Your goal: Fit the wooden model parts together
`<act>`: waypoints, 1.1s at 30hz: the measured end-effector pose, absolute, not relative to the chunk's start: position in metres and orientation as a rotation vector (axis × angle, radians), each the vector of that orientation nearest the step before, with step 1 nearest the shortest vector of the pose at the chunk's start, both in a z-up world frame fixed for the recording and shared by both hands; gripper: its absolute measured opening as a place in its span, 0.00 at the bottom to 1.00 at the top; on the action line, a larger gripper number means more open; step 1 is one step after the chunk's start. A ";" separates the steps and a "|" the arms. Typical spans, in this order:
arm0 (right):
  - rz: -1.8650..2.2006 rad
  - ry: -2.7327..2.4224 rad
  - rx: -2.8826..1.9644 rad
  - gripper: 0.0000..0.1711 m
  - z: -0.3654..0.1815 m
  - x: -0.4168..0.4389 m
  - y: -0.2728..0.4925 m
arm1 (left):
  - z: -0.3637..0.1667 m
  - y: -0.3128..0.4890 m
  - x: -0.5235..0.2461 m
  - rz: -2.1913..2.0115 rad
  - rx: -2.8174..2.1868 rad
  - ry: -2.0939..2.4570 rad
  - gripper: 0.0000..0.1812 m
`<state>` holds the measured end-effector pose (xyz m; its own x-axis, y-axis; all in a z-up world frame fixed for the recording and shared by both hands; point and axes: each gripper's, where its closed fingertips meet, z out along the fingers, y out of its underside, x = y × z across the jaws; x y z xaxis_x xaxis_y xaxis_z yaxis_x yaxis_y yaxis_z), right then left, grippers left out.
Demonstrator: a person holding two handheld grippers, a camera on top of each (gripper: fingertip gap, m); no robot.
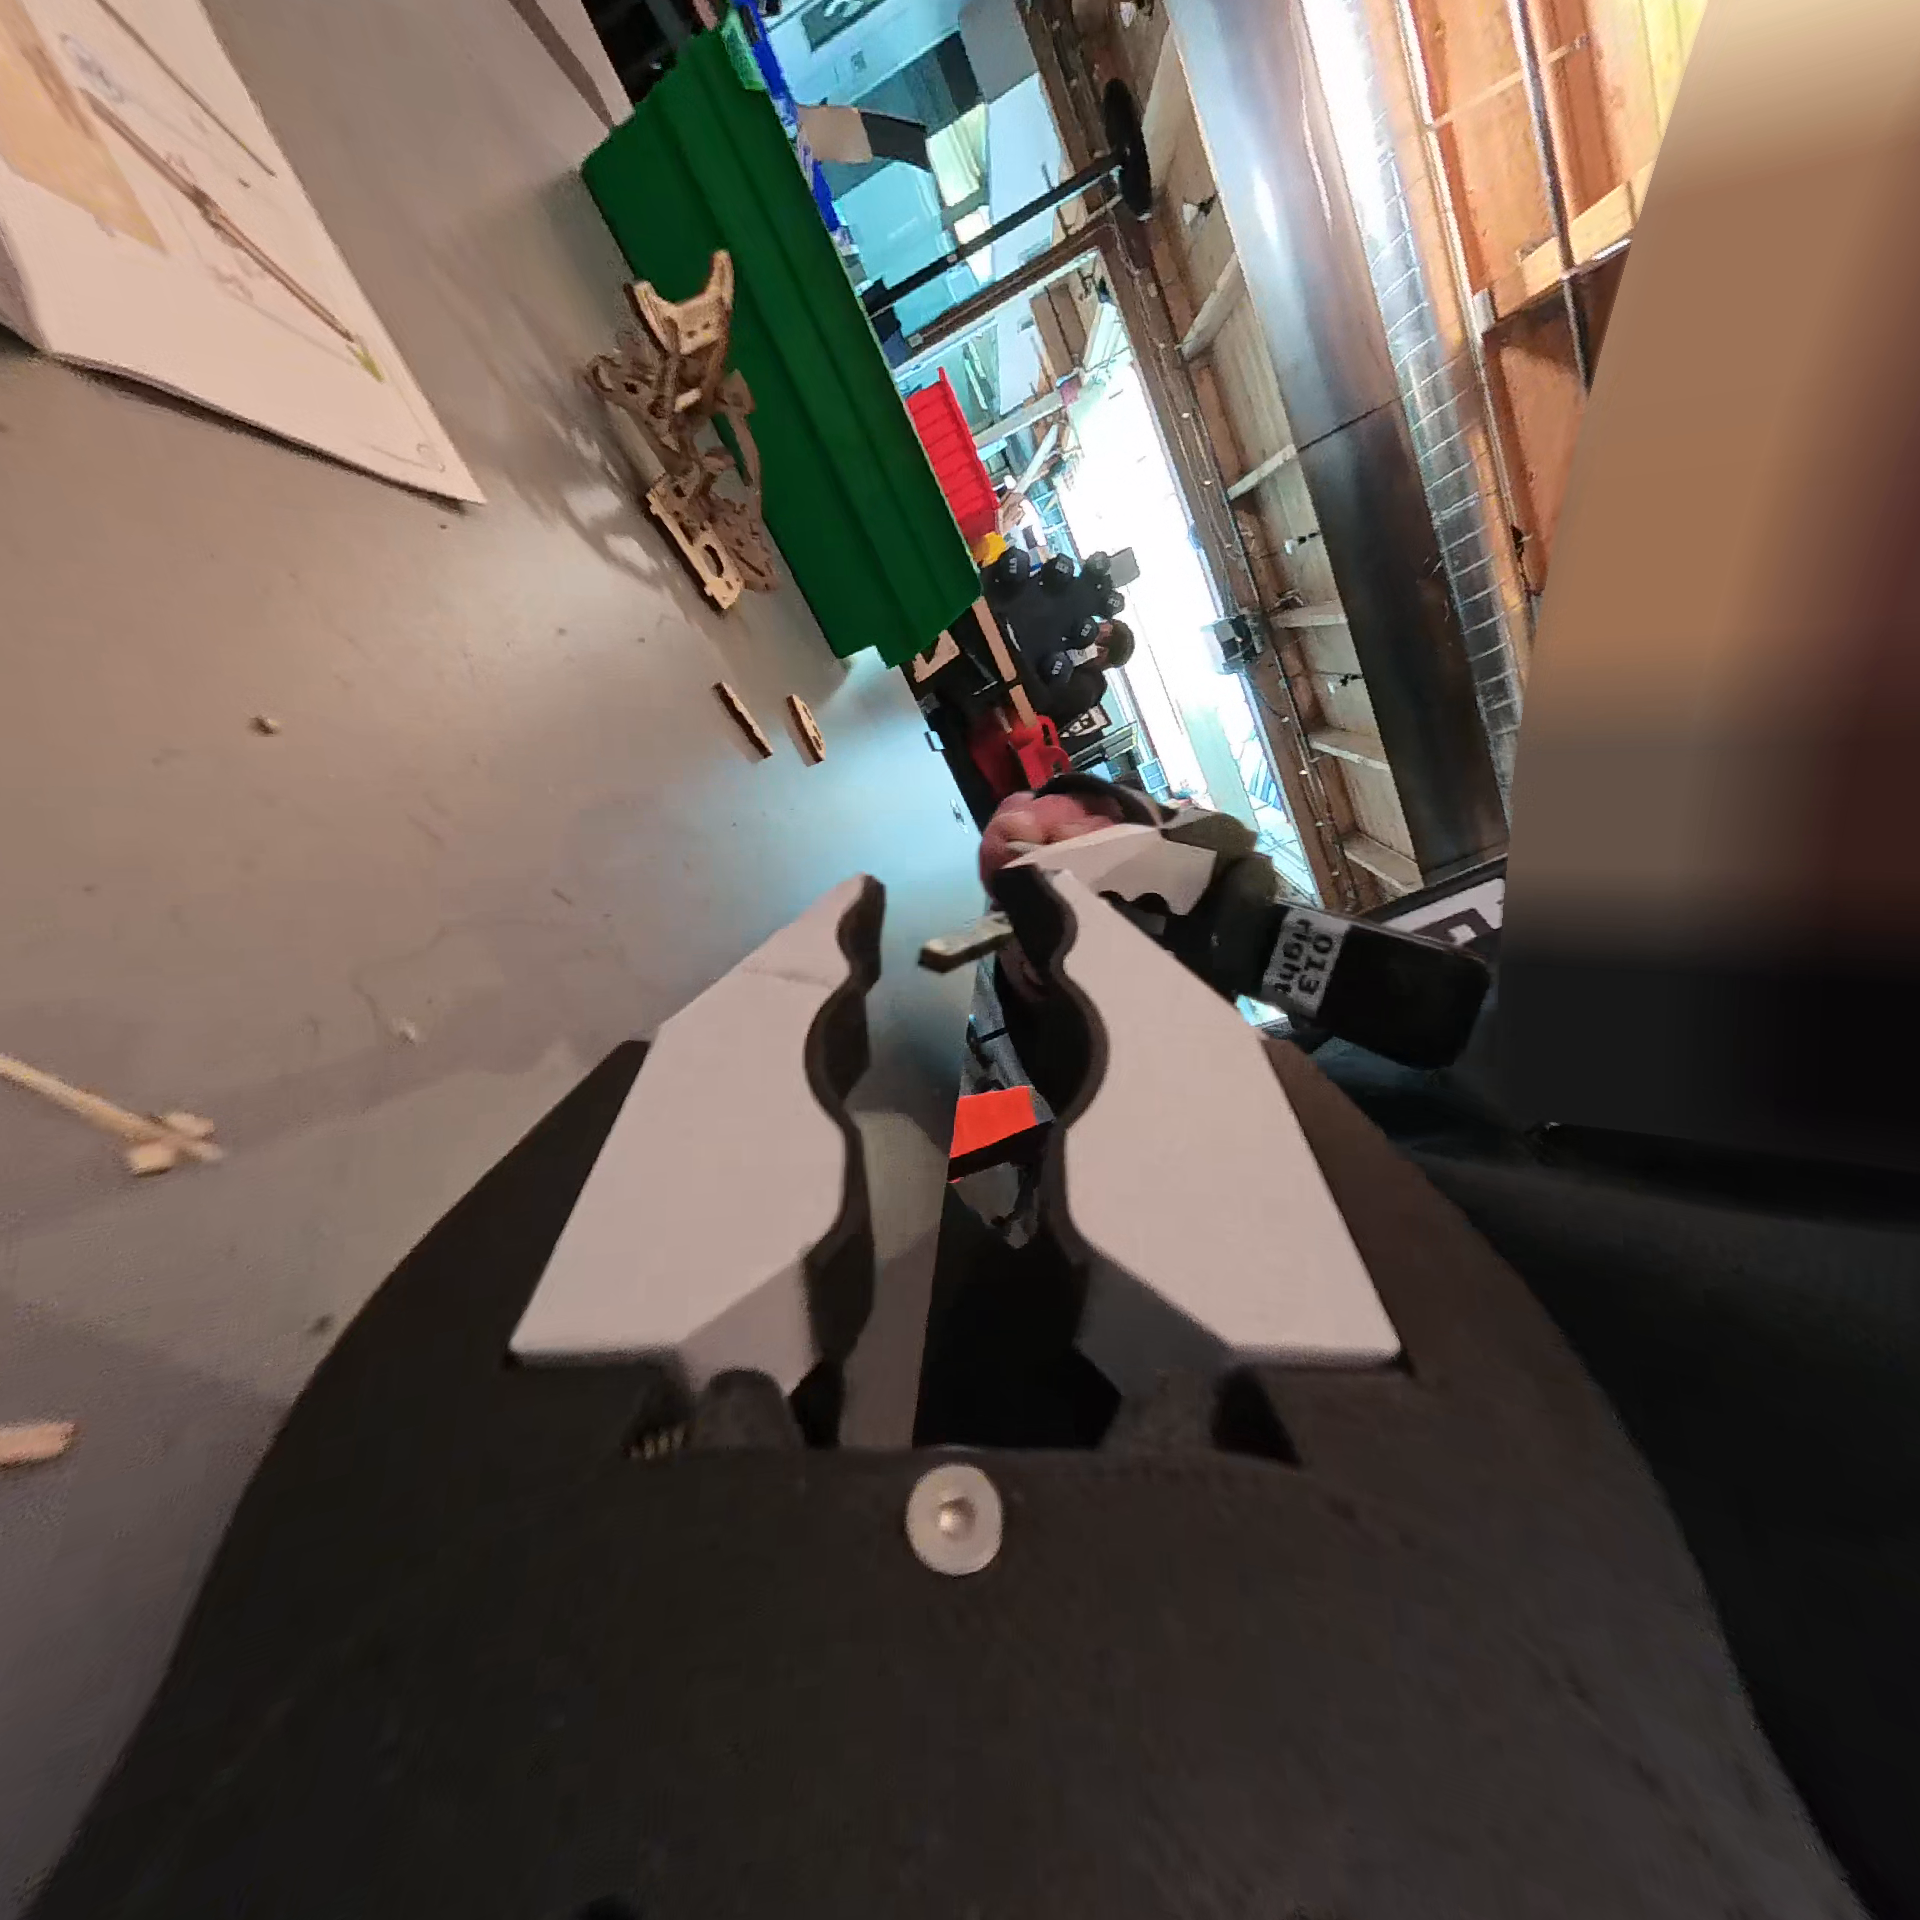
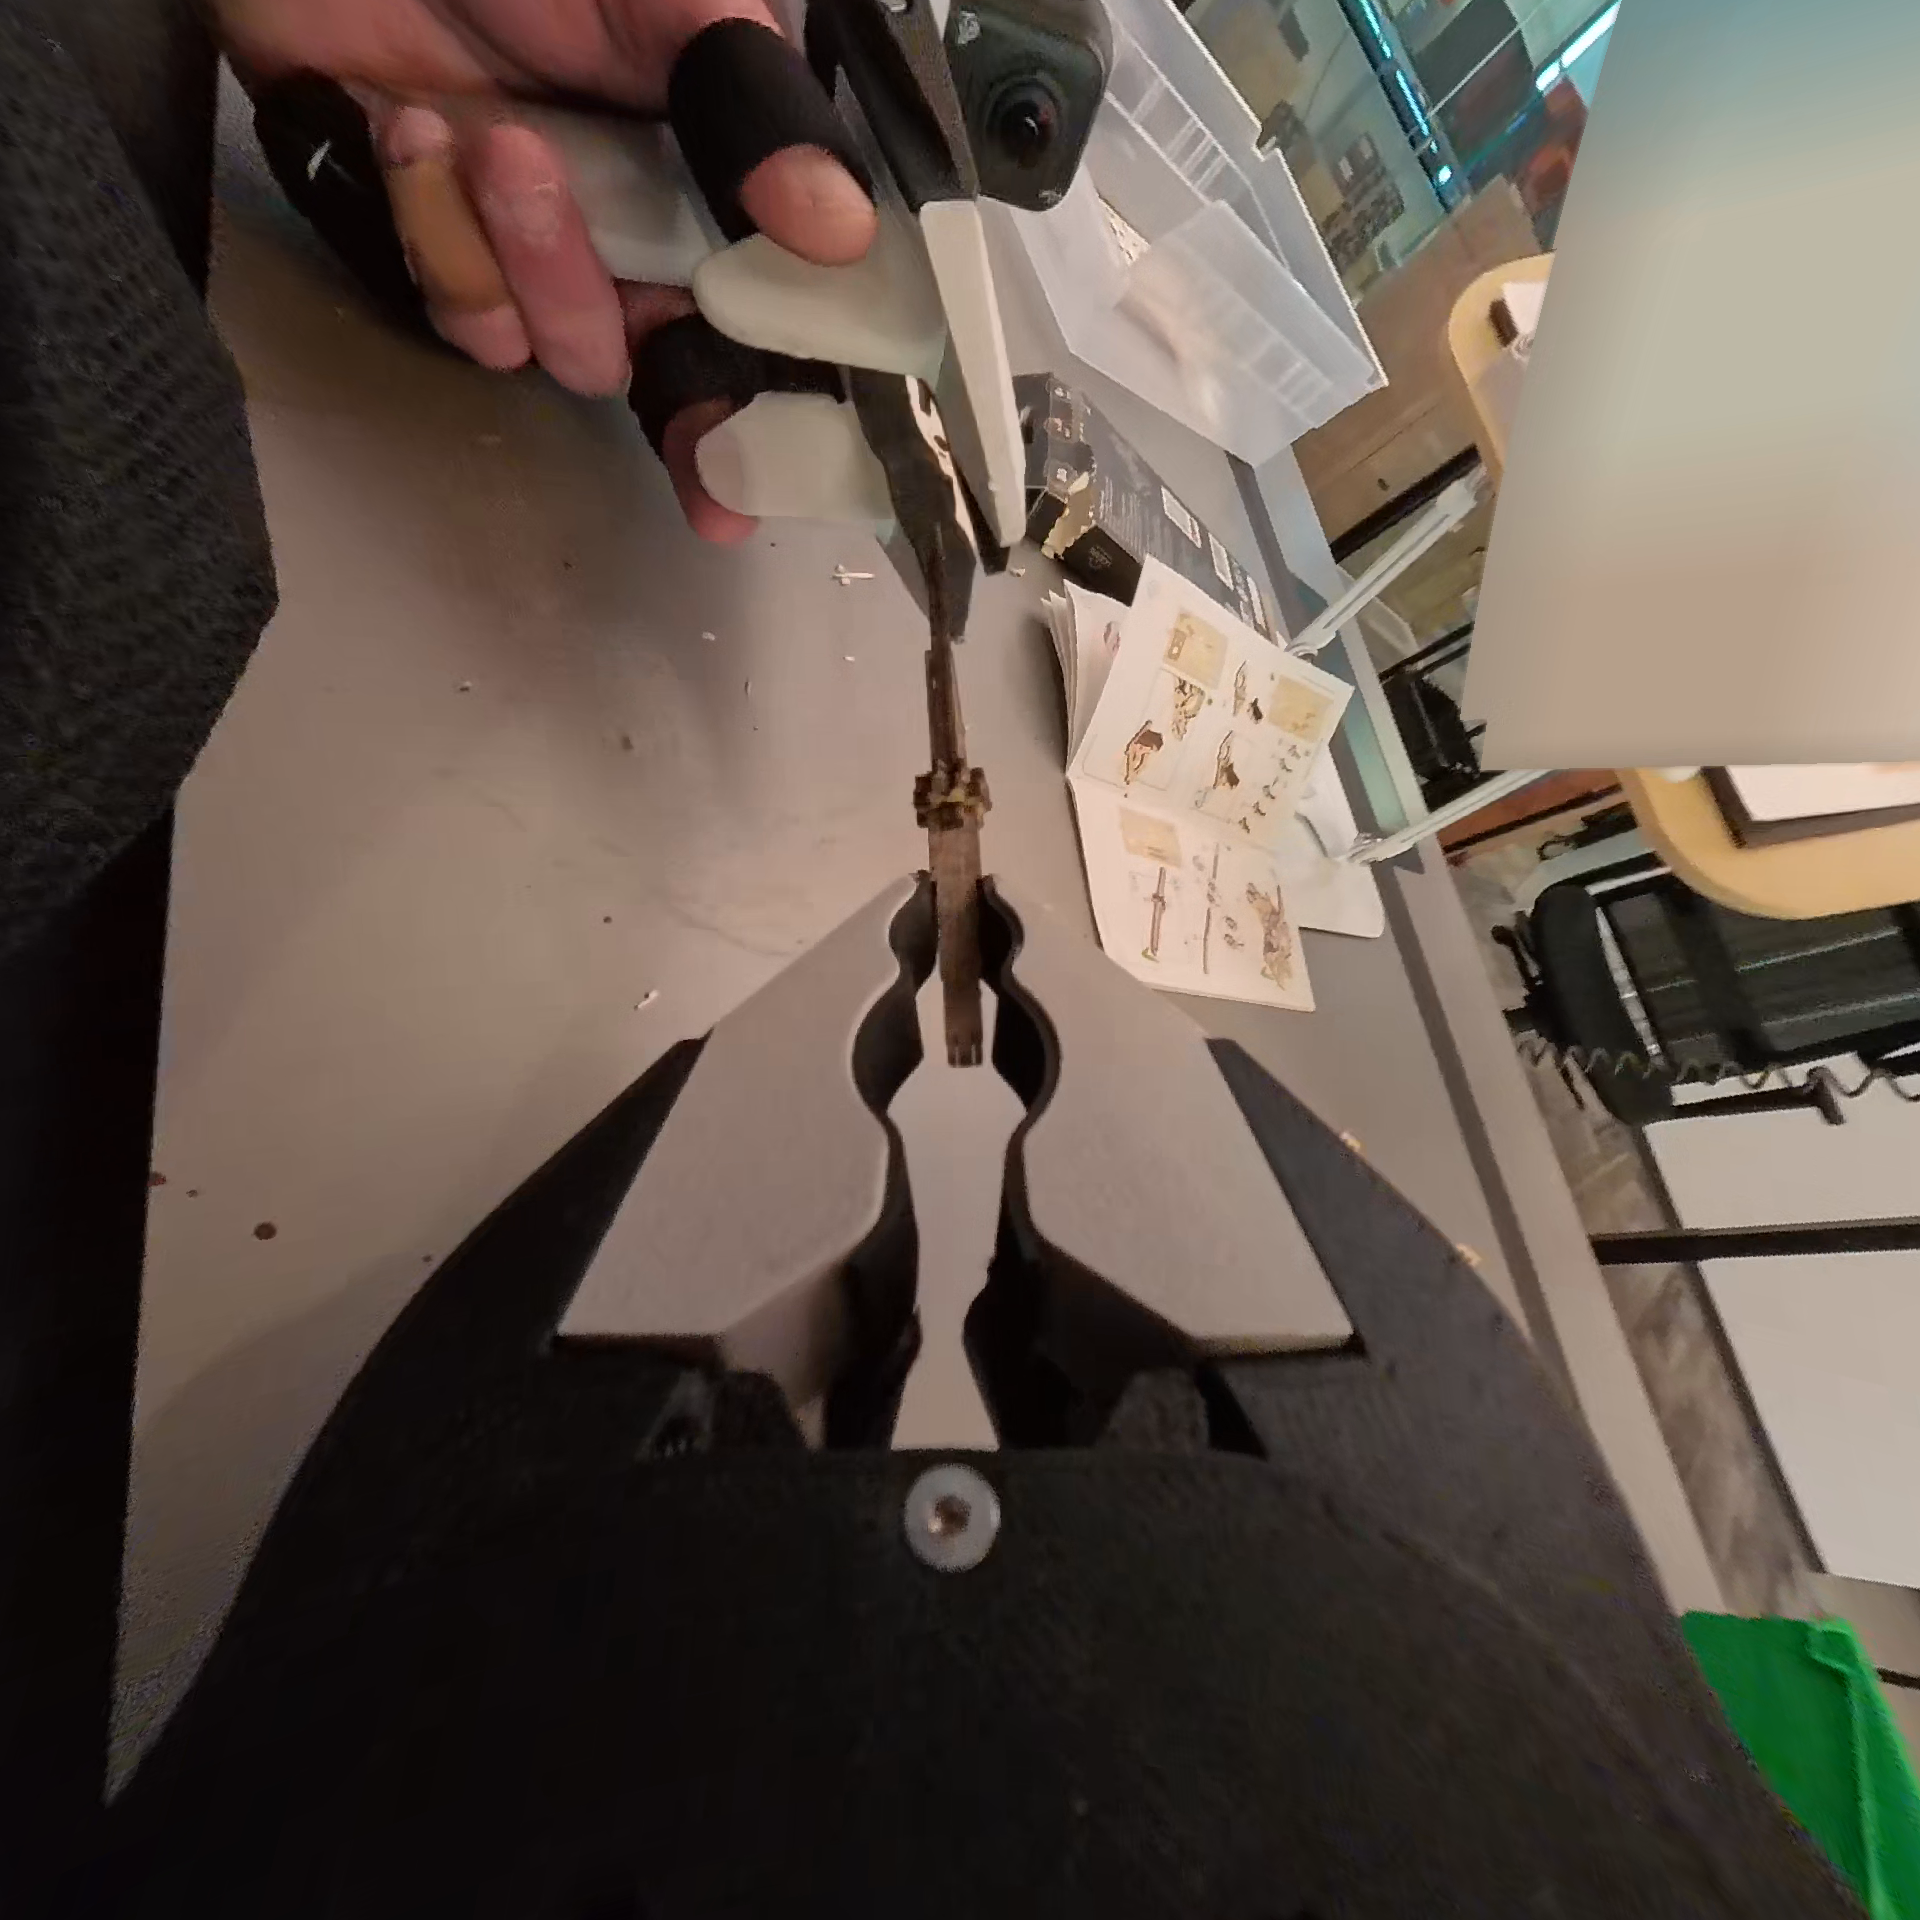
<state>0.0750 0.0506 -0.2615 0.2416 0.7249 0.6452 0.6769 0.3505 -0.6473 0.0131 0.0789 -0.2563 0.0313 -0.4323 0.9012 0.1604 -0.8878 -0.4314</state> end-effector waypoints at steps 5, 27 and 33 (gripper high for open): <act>-0.019 -1.517 -1.264 0.03 -0.256 0.073 0.050 | -0.256 0.070 0.013 -2.012 -1.960 0.288 0.17; 0.697 -1.297 -1.708 0.15 -0.262 0.057 0.053 | -0.249 0.050 0.034 -1.159 -1.770 0.983 0.01; 0.830 -1.281 -1.708 0.13 -0.259 0.044 0.054 | -0.245 0.045 0.039 -0.955 -1.671 1.124 0.01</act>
